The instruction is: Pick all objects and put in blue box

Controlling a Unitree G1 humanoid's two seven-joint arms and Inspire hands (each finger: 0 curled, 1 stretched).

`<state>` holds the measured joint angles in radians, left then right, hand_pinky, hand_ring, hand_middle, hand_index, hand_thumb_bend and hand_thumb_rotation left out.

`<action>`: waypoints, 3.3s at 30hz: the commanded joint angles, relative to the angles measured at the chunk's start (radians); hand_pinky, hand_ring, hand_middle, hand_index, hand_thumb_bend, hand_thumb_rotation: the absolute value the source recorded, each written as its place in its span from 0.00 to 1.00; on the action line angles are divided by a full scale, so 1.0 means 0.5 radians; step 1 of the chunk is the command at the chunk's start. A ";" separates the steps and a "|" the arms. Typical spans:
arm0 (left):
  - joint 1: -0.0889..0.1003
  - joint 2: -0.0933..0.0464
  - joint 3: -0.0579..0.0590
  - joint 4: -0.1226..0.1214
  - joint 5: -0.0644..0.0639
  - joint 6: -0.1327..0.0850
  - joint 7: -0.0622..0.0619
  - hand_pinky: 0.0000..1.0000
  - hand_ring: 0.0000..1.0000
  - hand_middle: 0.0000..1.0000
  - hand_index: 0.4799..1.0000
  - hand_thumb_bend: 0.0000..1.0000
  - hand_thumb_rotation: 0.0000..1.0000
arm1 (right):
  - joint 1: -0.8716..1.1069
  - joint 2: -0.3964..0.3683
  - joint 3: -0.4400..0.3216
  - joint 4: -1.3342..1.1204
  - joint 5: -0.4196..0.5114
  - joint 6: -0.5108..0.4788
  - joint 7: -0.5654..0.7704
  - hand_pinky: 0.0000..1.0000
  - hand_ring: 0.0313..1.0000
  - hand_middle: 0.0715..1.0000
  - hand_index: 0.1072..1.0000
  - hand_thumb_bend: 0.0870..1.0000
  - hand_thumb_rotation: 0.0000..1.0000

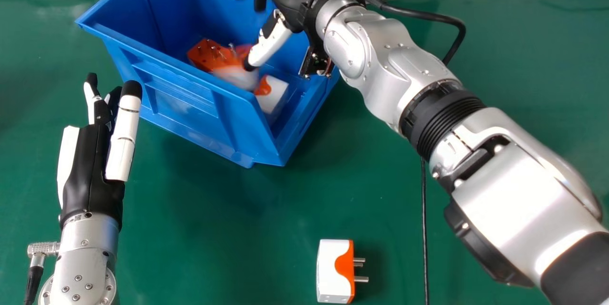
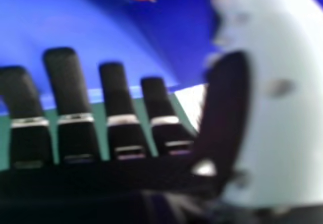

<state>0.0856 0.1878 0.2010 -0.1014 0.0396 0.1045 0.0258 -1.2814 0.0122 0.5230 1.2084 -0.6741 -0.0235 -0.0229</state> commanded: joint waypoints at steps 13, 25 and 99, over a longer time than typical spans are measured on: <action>-0.024 0.005 -0.007 -0.009 0.006 -0.040 -0.005 1.00 1.00 0.97 0.98 0.54 1.00 | 0.045 -0.080 -0.048 -0.167 0.028 0.077 -0.052 0.88 0.99 1.00 1.00 0.67 0.67; -0.059 0.032 -0.008 0.050 0.037 -0.049 0.001 1.00 1.00 0.98 0.98 0.56 1.00 | 0.472 -0.429 -0.172 -1.183 0.040 0.207 0.209 0.88 1.00 1.00 1.00 0.60 0.56; 0.070 0.043 0.029 0.134 0.049 -0.173 0.050 1.00 1.00 0.98 0.98 0.63 1.00 | 3.266 -0.884 -0.348 -3.074 -0.343 -0.204 0.476 0.95 0.99 1.00 1.00 0.53 0.48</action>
<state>0.1280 0.2053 0.2128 -0.0080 0.0593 0.0179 0.0461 0.3771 -0.4290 0.3462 -0.3359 -0.8393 -0.1205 0.2219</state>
